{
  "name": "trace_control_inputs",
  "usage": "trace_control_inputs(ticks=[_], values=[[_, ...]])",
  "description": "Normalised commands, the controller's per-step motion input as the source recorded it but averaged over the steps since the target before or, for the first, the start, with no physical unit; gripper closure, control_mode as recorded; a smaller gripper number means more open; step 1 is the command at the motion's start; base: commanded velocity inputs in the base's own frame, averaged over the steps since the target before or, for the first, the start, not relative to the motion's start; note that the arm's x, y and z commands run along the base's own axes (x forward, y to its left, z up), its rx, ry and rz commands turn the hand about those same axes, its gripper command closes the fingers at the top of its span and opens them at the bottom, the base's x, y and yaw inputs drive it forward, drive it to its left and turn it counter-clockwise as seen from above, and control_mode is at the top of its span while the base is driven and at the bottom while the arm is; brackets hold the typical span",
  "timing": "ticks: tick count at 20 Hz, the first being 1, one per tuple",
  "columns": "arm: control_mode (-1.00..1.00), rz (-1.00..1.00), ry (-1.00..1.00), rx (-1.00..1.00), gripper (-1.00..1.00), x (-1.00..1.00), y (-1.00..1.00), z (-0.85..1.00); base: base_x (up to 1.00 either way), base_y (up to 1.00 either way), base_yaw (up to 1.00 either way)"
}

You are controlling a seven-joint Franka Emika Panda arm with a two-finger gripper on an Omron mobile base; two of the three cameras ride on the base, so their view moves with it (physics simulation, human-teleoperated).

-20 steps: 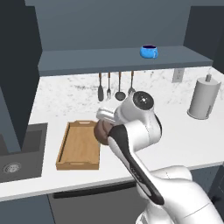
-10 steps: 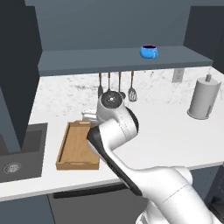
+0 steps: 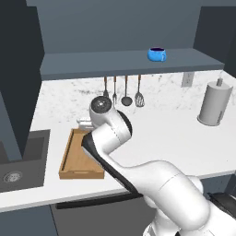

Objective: Pick the kettle from the counter and place it on the tray. Then pick the mug from the cabinet and place it on the tray. Then close the cabinet doors.

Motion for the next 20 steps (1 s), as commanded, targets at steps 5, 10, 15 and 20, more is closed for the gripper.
trace_control_inputs(ticks=[5,10,15,20], values=[[-1.0,0.14,0.0,0.0,1.0,0.14,0.04,-0.19,0.0,0.0,0.0],[-1.0,0.13,0.0,0.0,1.0,0.18,0.02,-0.32,0.0,0.0,0.0],[-1.0,0.09,0.0,0.03,1.0,0.32,0.06,-0.31,0.0,0.0,0.0],[-1.0,0.07,0.0,0.04,1.0,0.41,0.08,-0.23,0.0,0.0,0.0]])
